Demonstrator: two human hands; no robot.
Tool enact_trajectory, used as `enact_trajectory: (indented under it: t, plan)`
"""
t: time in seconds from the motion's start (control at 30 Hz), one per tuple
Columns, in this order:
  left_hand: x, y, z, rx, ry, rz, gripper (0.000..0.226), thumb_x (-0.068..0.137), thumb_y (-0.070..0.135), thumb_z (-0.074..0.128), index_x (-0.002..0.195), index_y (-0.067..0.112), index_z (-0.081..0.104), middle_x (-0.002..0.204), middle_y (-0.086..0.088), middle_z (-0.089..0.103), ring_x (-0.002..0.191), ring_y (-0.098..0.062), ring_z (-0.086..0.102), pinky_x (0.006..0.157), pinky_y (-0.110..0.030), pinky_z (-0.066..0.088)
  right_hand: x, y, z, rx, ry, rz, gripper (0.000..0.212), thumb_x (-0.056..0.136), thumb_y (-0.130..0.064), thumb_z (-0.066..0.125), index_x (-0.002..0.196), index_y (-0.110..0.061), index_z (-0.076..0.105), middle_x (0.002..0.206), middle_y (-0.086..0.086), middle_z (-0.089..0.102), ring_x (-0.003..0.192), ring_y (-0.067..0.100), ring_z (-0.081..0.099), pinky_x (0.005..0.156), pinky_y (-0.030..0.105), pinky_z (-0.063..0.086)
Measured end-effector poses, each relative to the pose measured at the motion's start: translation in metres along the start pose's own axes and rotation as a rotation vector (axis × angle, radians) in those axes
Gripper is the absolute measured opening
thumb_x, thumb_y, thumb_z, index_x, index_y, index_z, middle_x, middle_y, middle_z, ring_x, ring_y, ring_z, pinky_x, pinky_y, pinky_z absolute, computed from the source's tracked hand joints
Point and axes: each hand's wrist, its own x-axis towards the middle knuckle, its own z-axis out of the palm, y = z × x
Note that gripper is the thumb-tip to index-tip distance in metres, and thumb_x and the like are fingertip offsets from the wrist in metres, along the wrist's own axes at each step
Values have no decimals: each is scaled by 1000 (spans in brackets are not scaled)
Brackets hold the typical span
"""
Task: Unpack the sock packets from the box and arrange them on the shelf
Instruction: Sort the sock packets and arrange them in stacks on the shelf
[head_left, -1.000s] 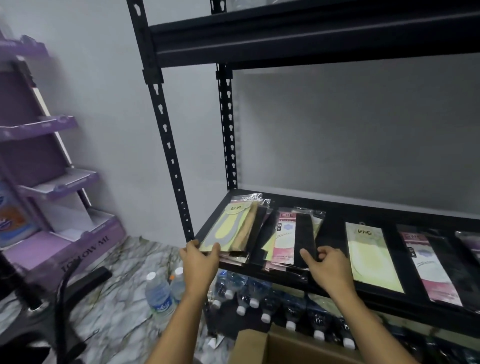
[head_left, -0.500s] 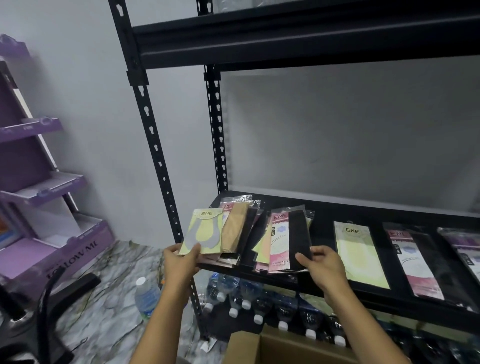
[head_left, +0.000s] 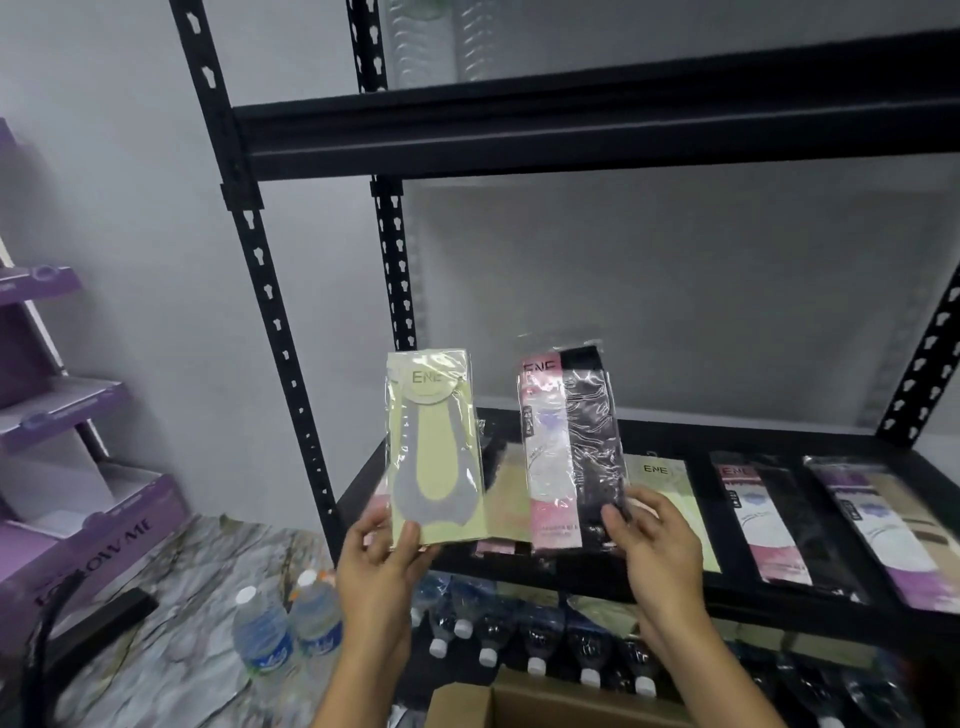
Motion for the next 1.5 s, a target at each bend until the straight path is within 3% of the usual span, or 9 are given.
enact_trajectory:
  t: [0.3, 0.43, 0.53, 0.67, 0.9, 1.0, 1.23, 1.37, 1.5]
  plan:
    - [-28, -22, 46, -58, -151, -22, 25, 87, -4, 62, 107, 9, 53, 98, -13, 72, 96, -28, 70, 71, -33, 60, -11, -23, -49, 75, 86, -135, 31, 83, -1, 68, 101, -25, 63, 97, -1, 74, 93, 11, 69, 94, 38, 52]
    - [-39, -34, 68, -54, -181, -42, 29, 86, -3, 64, 110, 8, 52, 103, -14, 70, 97, -26, 69, 71, -33, 61, -12, -27, -74, 80, 140, -149, 30, 83, -1, 68, 101, -24, 64, 99, -1, 73, 89, 3, 70, 97, 40, 51]
    - [-47, -48, 83, -38, -203, -68, 25, 88, -2, 62, 107, 12, 54, 104, -12, 71, 97, -25, 70, 73, -34, 61, -11, -26, -99, 73, 208, -138, 30, 82, -3, 69, 100, -26, 65, 106, 0, 71, 103, 14, 67, 101, 45, 48]
    - [-60, -67, 105, -44, -246, -109, 21, 89, -3, 60, 102, 14, 54, 100, -15, 72, 93, -24, 69, 68, -30, 61, -6, -25, -139, 66, 292, -117, 29, 82, -4, 69, 98, -27, 65, 106, 4, 72, 104, 23, 67, 98, 49, 50]
    - [-77, -100, 129, -20, -277, -175, 20, 88, -4, 61, 102, 9, 54, 93, -14, 69, 87, -26, 66, 62, -28, 60, 3, -19, -187, 68, 383, -89, 28, 84, 5, 65, 105, -13, 63, 102, -2, 66, 96, 13, 62, 91, 31, 45]
    - [-76, -111, 130, -4, -280, -189, 24, 87, -2, 63, 107, 6, 53, 91, -13, 68, 85, -29, 64, 60, -28, 60, 11, -12, -197, 56, 392, -45, 26, 85, 4, 64, 107, -9, 61, 97, 2, 66, 87, 12, 61, 92, 35, 46]
    - [-72, -122, 127, 38, -269, -239, 29, 87, -4, 63, 112, 3, 52, 109, -17, 65, 99, -30, 66, 64, -31, 62, 32, 14, -209, 20, 420, 52, 27, 83, -2, 69, 108, -12, 63, 102, 11, 71, 95, 26, 67, 92, 45, 52]
    - [-70, -125, 127, 58, -269, -246, 31, 87, -3, 64, 116, 1, 51, 110, -16, 65, 102, -32, 65, 65, -31, 62, 50, 17, -215, -40, 437, 76, 25, 84, -4, 69, 106, -14, 64, 100, 6, 69, 94, 19, 64, 86, 37, 50]
    - [-69, -126, 126, 71, -248, -252, 24, 87, -4, 64, 106, 6, 54, 109, -15, 64, 100, -32, 66, 63, -30, 61, 78, 13, -217, -109, 424, 91, 24, 84, -4, 70, 105, -13, 66, 109, 14, 68, 92, 22, 61, 83, 36, 50]
